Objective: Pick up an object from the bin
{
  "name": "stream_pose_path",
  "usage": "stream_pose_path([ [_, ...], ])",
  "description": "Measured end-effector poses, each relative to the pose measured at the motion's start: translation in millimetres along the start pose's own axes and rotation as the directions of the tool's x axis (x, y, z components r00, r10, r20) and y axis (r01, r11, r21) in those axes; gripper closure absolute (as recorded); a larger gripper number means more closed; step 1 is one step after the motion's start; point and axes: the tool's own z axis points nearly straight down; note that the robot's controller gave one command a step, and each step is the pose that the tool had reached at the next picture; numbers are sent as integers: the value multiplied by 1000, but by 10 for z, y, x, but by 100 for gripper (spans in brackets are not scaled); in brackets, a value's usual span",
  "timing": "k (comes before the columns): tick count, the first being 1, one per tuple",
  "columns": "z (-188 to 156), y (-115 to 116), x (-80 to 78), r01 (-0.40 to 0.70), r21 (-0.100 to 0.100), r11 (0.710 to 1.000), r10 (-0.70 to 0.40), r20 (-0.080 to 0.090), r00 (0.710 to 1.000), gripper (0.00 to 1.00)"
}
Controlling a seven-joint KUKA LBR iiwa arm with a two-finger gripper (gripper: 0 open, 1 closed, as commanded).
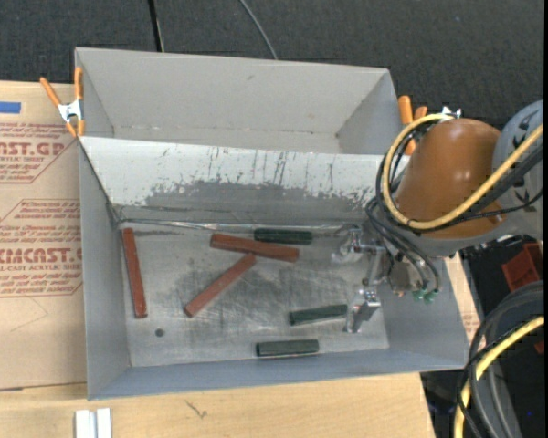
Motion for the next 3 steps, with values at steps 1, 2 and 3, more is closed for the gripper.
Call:
stream_pose_path([
  [1, 0, 0, 0, 0, 0, 1000, 0, 0, 1000, 0],
  [2, 965, 163, -112, 10, 0, 1000, -10, -1, 1000, 100],
  [3, 965, 162, -112, 10, 0, 1000, -10, -1, 1000, 100],
])
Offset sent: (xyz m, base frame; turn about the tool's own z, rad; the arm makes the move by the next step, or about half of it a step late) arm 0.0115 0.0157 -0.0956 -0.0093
